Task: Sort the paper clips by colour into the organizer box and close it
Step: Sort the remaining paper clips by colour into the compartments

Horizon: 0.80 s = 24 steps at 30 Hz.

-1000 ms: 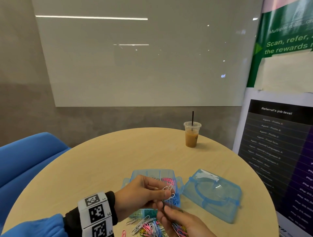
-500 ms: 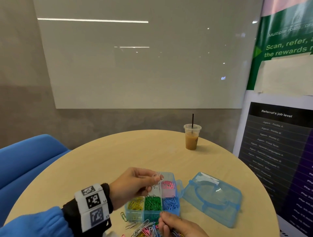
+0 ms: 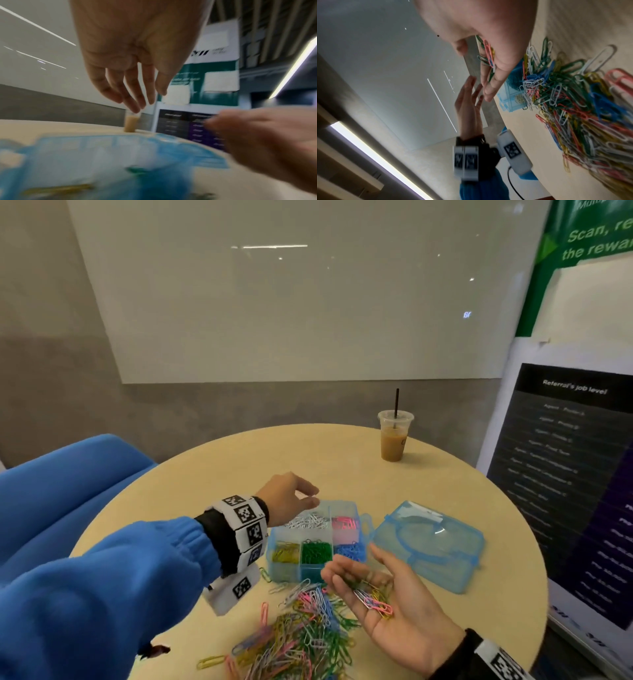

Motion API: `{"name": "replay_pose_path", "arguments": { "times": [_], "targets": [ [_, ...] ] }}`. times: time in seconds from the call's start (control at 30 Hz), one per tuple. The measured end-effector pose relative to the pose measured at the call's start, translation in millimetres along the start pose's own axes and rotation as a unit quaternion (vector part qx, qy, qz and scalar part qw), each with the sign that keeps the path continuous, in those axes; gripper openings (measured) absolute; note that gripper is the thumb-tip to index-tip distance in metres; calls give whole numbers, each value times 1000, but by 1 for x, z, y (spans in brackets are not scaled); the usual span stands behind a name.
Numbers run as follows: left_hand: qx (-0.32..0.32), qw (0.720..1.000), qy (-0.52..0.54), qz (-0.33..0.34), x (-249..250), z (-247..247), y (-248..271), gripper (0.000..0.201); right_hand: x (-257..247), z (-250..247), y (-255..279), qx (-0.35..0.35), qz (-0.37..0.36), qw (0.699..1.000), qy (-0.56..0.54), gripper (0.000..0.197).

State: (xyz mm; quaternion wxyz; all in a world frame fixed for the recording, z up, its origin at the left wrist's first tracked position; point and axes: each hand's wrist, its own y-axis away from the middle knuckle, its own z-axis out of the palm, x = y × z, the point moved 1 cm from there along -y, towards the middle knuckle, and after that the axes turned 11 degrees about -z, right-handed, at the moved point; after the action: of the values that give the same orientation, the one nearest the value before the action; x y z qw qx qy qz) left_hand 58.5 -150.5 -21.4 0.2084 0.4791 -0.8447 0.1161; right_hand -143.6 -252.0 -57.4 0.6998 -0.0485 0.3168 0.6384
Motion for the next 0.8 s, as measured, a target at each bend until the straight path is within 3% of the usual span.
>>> {"name": "replay_pose_path", "arguments": {
  "times": [0.1,0.23,0.33,0.67,0.8],
  "targets": [
    [1,995,44,88,20,3,34,24,-2,-3,0,-7,4,999,-41,67],
    [-29,982,28,183,32,6,74,13,-5,-2,2,-4,-14,998,-63,72],
    [-47,979,-19,196,29,14,84,12,-6,-3,1,-10,-12,998,-55,77],
    [-62,961,-22,269,20,11,89,4,-7,2,5,-58,-8,998,-35,81],
    [-53,949,-42,309,14,14,92,11,-6,2,6,-65,-8,997,-29,82]
  ]
}}
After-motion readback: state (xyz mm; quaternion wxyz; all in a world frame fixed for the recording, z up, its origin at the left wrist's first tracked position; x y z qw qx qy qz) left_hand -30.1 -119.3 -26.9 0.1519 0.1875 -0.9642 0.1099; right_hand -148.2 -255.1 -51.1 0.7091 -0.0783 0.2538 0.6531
